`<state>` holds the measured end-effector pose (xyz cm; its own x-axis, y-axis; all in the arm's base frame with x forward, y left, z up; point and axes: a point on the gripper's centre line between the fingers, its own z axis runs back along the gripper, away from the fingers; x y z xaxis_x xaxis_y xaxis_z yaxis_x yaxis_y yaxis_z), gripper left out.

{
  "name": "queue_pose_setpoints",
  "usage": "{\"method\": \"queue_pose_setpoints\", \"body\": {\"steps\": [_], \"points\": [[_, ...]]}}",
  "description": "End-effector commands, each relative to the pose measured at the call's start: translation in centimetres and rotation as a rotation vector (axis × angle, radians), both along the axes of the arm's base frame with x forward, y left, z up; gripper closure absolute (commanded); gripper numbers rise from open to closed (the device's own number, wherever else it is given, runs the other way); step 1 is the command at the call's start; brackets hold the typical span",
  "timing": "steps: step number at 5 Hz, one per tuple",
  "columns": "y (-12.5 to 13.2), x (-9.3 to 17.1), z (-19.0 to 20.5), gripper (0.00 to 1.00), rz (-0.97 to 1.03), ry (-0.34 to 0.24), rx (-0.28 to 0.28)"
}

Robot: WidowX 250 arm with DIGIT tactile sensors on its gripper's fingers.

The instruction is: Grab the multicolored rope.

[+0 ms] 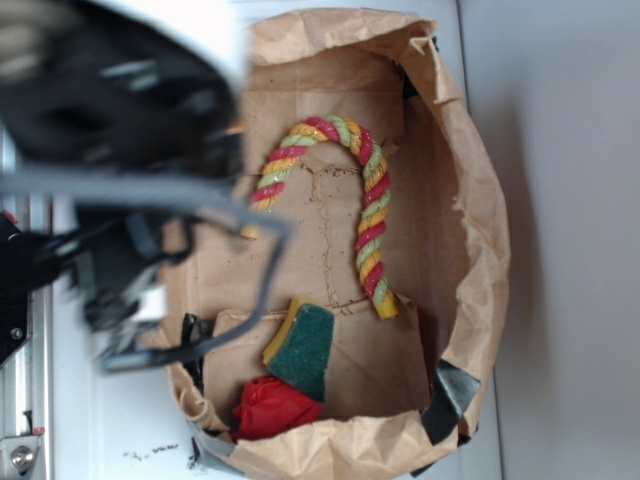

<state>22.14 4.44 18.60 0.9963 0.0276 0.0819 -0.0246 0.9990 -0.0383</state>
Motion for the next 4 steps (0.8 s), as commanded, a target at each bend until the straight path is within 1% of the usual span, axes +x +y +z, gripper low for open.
{"method": "queue_pose_setpoints", "body": {"steps": [1, 2, 3, 4], "points": [[1.7, 4.8, -2.2, 0.00, -0.114, -0.102, 0.045], [1.9, 6.3, -3.6, 0.00, -0.144, -0.102, 0.065], [2.9, 7.4, -5.4, 0.00, -0.182, -0.100, 0.089], [4.1, 7.9, -6.4, 0.00, -0.192, -0.109, 0.098]]}}
